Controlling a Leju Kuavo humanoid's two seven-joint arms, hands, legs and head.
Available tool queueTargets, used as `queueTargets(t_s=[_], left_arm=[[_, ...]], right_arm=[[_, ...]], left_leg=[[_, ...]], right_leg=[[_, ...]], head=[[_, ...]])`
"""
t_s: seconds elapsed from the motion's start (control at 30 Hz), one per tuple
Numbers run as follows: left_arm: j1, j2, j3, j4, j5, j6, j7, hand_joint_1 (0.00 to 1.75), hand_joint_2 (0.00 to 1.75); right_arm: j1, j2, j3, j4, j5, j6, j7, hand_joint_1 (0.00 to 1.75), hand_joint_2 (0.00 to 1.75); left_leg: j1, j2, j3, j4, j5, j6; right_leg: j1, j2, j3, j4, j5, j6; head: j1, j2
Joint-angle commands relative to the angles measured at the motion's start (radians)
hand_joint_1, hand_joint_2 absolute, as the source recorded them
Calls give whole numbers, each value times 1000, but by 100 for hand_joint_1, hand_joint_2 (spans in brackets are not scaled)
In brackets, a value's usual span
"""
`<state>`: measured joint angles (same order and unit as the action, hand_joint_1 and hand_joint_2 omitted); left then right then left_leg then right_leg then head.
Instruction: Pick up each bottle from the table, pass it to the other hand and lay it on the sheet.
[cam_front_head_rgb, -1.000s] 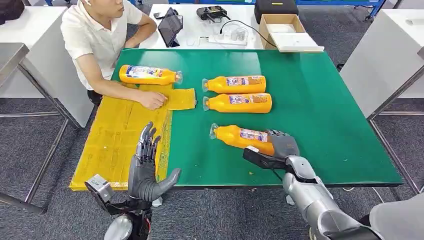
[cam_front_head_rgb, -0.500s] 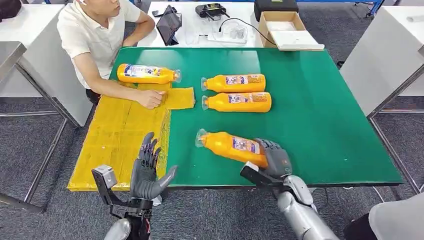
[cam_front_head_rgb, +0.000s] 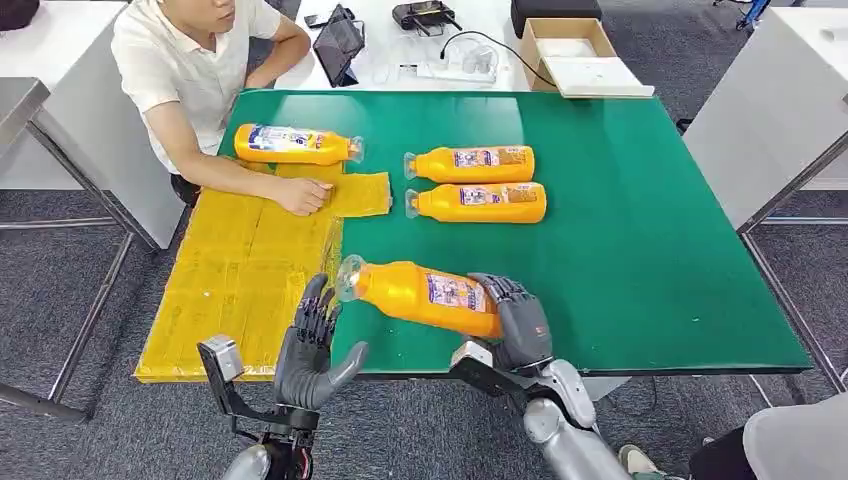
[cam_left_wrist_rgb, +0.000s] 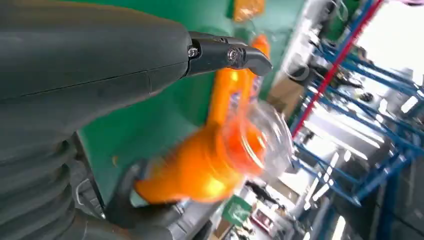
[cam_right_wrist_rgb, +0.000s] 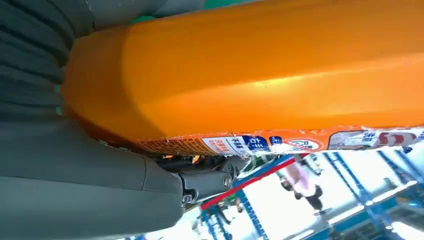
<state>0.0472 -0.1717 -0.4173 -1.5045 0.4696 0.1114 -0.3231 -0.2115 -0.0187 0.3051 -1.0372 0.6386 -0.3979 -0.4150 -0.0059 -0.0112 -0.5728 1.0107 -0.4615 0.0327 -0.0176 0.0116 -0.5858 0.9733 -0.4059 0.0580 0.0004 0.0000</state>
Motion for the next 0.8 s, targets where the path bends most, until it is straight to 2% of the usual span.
queueTargets(t_s=[0.03,0.37,0.53,0.73,0.8], left_arm=[[-4,37,-64,-35,-15,-64,-18,0,175],[-63,14,-65,47,0,-74,6,0,175],[-67,14,-69,59,1,-73,10,0,175],[-75,12,-71,78,23,-71,26,0,175],[-97,13,-80,116,7,-41,33,0,175]], right_arm=[[-53,57,136,31,-14,57,-17,175,175],[-39,117,262,30,-106,117,-84,175,175],[-43,114,268,32,-115,118,-85,175,175],[-51,120,283,44,-136,130,-90,171,175],[-60,132,302,57,-147,130,-102,175,175]], left_leg=[[1,4,1,0,-1,-2],[2,4,2,0,-1,-3],[1,-2,0,-1,0,-2],[2,-2,1,-1,0,-3],[1,-1,-1,-1,0,-2]], right_leg=[[1,2,0,0,0,-3],[2,2,1,0,0,-3],[1,-2,-1,0,0,-2],[2,-2,0,0,-1,-3],[1,0,-1,0,0,-2]], head=[[0,0],[0,0],[0,0],[0,0],[0,0]])
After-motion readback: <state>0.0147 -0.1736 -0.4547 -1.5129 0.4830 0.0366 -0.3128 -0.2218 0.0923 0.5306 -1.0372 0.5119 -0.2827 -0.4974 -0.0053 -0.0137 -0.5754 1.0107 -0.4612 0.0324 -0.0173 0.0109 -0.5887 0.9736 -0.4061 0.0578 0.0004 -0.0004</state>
